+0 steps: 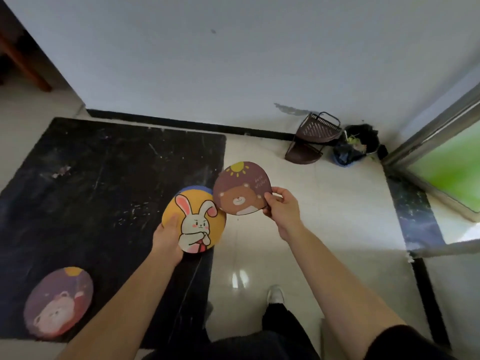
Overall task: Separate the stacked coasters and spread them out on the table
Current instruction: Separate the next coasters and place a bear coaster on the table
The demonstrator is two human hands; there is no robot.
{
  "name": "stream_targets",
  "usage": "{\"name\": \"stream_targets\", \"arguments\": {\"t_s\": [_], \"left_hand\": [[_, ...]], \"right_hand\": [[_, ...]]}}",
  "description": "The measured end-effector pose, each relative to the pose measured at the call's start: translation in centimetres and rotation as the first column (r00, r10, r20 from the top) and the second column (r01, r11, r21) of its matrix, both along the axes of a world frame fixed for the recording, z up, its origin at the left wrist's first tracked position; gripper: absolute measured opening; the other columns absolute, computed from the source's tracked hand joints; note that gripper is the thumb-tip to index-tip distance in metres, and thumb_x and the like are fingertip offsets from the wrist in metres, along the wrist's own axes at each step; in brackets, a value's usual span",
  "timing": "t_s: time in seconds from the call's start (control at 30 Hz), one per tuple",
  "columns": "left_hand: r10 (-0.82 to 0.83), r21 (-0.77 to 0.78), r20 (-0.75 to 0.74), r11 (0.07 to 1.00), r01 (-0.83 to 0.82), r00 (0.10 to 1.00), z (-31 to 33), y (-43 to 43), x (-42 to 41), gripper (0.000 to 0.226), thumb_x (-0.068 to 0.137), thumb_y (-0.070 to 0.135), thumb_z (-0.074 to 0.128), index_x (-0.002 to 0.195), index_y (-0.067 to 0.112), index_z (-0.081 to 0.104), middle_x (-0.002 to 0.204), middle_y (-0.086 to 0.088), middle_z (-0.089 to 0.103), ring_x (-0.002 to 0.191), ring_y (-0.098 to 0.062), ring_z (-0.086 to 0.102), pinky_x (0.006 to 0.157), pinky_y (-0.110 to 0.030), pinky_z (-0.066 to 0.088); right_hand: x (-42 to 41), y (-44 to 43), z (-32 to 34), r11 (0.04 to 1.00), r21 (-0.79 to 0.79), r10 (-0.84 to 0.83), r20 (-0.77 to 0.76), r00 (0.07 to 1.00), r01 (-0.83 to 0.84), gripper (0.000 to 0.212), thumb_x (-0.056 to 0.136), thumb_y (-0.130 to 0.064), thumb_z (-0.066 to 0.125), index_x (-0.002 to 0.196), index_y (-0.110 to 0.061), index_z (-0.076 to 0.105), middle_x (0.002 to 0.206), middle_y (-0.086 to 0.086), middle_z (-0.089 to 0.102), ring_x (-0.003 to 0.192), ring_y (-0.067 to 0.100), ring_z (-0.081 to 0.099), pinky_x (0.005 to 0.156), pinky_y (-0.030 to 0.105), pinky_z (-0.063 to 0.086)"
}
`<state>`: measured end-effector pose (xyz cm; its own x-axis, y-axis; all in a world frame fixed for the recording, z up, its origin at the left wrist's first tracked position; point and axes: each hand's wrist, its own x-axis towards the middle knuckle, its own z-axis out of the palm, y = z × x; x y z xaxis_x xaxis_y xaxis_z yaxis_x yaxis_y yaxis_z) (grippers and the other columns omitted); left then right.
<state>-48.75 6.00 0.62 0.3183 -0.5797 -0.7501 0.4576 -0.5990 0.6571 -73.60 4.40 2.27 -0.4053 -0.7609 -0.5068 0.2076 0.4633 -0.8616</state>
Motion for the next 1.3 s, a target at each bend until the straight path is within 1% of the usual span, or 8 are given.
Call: {"name": "stream_targets", "arguments": {"t_s": [0.2,0.6,0.73,0.83,1.0,1.07,1.2,1.3], "left_hand": [[0.325,0.115,0.131,0.933,-0.34,0.937,0.4,0.8,-3.8,0.052,0.1,0.025,0.051,0.147,0.007,0.038,0.141,-0.019,0.053,0.119,-0.041,0.058,0.08,-0.048,0.051],[0.643,0.146,0.173,0.733,-0.665,0.747,0.3,4.1,-2.6,0.05,0.099,0.028,0.053,0.145,0.01,0.044,0.137,-0.014,0.059,0.111,-0.034,0.064,0.079,-0.044,0.055],[0.688,0.148,0.167,0.691,-0.707,0.707,-2.2,3.2,-0.9,0.049,0.1,0.03,0.053,0.144,0.011,0.044,0.132,-0.012,0.06,0.096,-0.026,0.061,0.075,-0.04,0.053],[0.733,0.192,0.115,0.646,-0.739,0.67,-4.2,2.2,0.9,0.048,0.1,0.029,0.053,0.144,0.012,0.043,0.123,-0.008,0.058,0.097,-0.026,0.06,0.079,-0.042,0.056],[0.728,0.282,-0.05,0.667,-0.69,0.683,-8.4,1.9,3.8,0.053,0.101,0.039,0.043,0.148,0.015,0.04,0.145,-0.015,0.054,0.119,-0.038,0.061,0.077,-0.053,0.058],[0.726,0.314,-0.089,0.67,-0.672,0.682,-7.8,0.7,4.1,0.047,0.104,0.032,0.039,0.148,0.016,0.04,0.14,-0.01,0.057,0.12,-0.036,0.06,0.081,-0.051,0.056],[0.711,0.334,-0.086,0.681,-0.652,0.698,-7.1,-1.6,4.5,0.042,0.104,0.027,0.041,0.146,0.019,0.041,0.132,-0.007,0.062,0.103,-0.031,0.064,0.062,-0.047,0.052],[0.688,0.311,-0.102,0.708,-0.634,0.719,-7.8,-2.4,5.0,0.046,0.103,0.029,0.044,0.147,0.017,0.04,0.135,-0.013,0.061,0.11,-0.037,0.065,0.08,-0.055,0.056]], "right_hand": [[-3.2,-5.0,-1.4,0.953,0.019,0.303,-0.016,0.953,-0.302,0.02,0.094,-0.014,0.062,0.114,-0.011,0.06,0.076,0.005,0.064,0.048,0.014,0.053,0.062,0.029,0.054],[3.2,-9.0,-4.3,0.743,0.13,0.668,-0.088,0.739,-0.656,0.017,0.095,-0.016,0.06,0.111,-0.016,0.061,0.107,0.014,0.069,0.065,0.019,0.061,0.06,0.03,0.056],[6.7,-10.1,-5.7,0.657,0.129,0.754,-0.099,0.65,-0.742,0.018,0.096,-0.019,0.059,0.114,-0.015,0.06,0.107,0.012,0.068,0.066,0.016,0.059,0.055,0.027,0.054],[8.2,-10.6,-7.8,0.592,0.197,0.805,-0.099,0.584,-0.782,0.026,0.097,-0.02,0.058,0.121,-0.014,0.06,0.11,0.009,0.068,0.077,0.019,0.064,0.069,0.033,0.06],[8.8,-11.2,-10.6,0.348,0.499,0.922,-0.335,0.193,-0.794,0.04,0.094,-0.025,0.06,0.133,-0.017,0.057,0.127,0.006,0.063,0.119,0.024,0.059,0.102,0.035,0.045],[8.9,-11.6,-10.9,0.343,0.507,0.922,-0.344,0.18,-0.79,0.041,0.095,-0.021,0.058,0.135,-0.015,0.056,0.131,0.008,0.062,0.121,0.025,0.058,0.102,0.034,0.043],[9.4,-12.2,-11.0,0.339,0.505,0.927,-0.325,0.189,-0.794,0.04,0.099,-0.017,0.046,0.138,-0.016,0.053,0.132,0.005,0.061,0.118,0.025,0.059,0.098,0.032,0.048],[10.1,-12.4,-11.3,0.312,0.518,0.941,-0.286,0.182,-0.797,0.044,0.098,-0.015,0.046,0.141,-0.016,0.051,0.13,0.006,0.062,0.115,0.029,0.061,0.098,0.039,0.051]]}}
